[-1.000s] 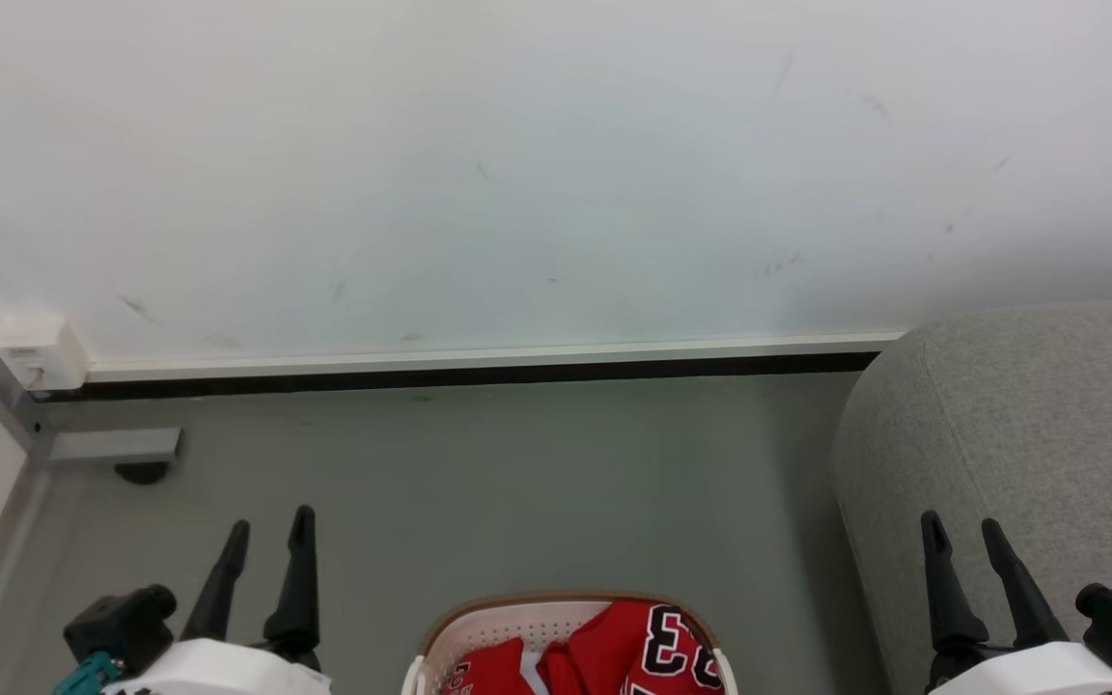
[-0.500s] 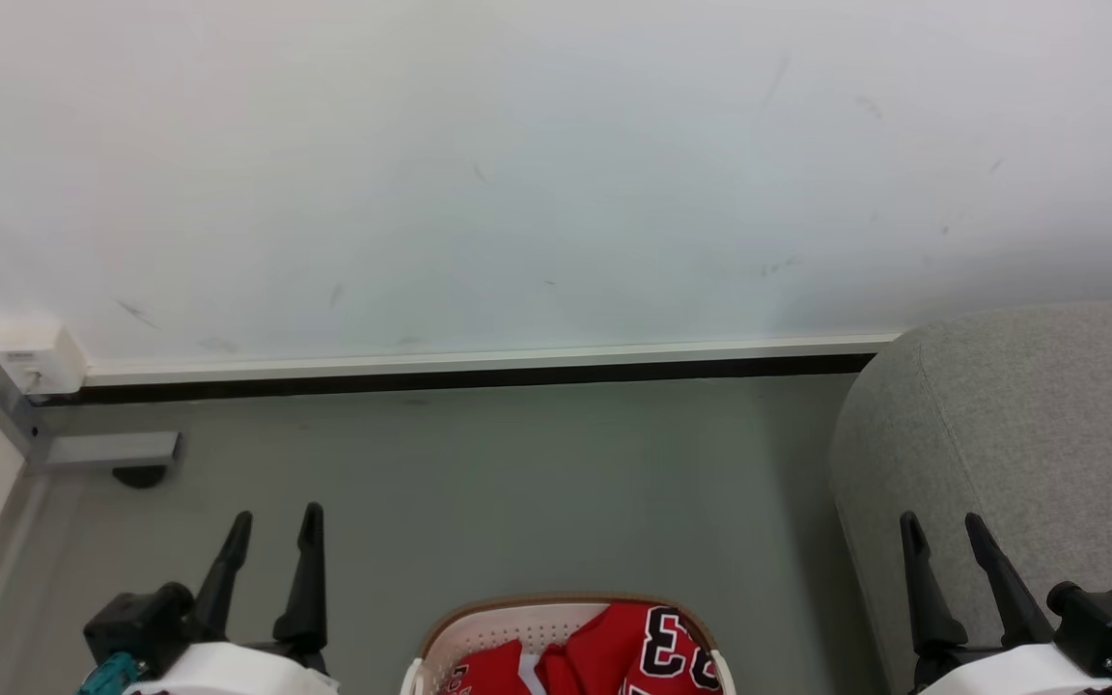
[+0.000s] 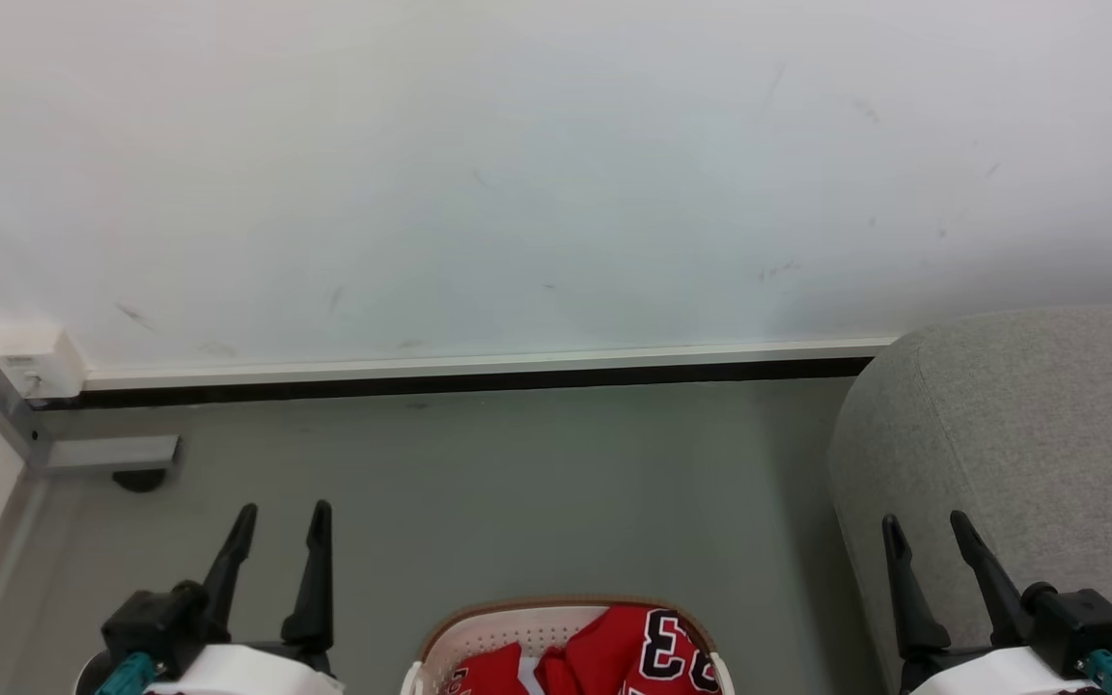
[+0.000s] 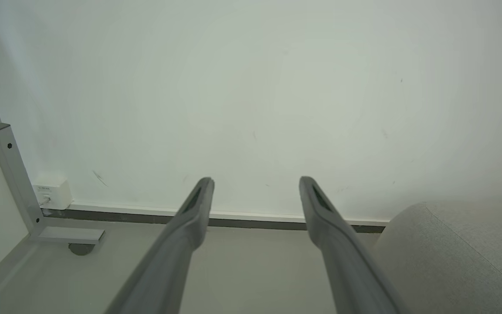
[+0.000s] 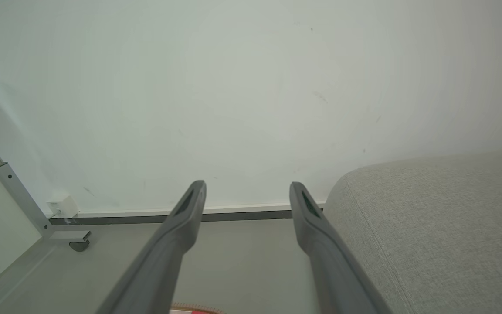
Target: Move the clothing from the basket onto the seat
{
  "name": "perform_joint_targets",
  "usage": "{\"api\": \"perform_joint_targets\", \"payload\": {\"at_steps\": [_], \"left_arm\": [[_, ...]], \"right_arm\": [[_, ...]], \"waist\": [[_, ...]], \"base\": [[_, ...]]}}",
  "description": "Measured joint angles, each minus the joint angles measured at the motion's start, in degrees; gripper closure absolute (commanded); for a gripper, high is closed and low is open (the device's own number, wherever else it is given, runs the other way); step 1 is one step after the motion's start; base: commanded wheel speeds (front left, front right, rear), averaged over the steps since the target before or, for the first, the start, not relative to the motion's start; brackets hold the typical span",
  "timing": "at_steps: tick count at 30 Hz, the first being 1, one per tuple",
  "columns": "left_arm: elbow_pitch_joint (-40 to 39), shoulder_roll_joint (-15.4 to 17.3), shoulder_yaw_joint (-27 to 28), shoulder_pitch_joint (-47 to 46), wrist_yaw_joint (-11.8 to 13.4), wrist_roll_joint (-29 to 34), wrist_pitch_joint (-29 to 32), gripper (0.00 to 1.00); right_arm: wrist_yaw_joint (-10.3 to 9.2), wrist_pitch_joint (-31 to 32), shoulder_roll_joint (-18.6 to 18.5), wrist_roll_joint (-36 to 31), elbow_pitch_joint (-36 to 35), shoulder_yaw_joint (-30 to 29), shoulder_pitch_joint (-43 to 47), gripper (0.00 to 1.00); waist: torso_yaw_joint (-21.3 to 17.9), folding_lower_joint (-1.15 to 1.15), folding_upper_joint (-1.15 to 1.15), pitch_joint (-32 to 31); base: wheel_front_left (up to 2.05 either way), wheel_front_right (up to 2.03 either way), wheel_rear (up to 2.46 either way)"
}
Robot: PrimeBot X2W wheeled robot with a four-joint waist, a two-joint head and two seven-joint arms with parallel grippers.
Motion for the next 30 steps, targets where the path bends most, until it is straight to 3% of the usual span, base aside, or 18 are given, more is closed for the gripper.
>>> {"api": "perform_joint_targets", "payload": {"at_steps": [23,30], "left_arm": [[0.27,-0.74,1.24,-0.37,-1.33,9.24,-2.53,0.00],[0.48,-0.90,1.64,-0.50,-1.41,9.28,-2.57,0.00]], "right_arm": [[0.00,-0.60,1.45,-8.82,1.08,-0.63,-0.30,0.00],[0.00,-0.76,1.51,-8.29,1.02,-0.54,-0.34,0.00]], "waist": [[-0.35,0.00,0.00,-0.36],[-0.39,0.00,0.00,-0.18]], "base": [[0.00,0.00,0.00],[0.00,0.00,0.00]]}}
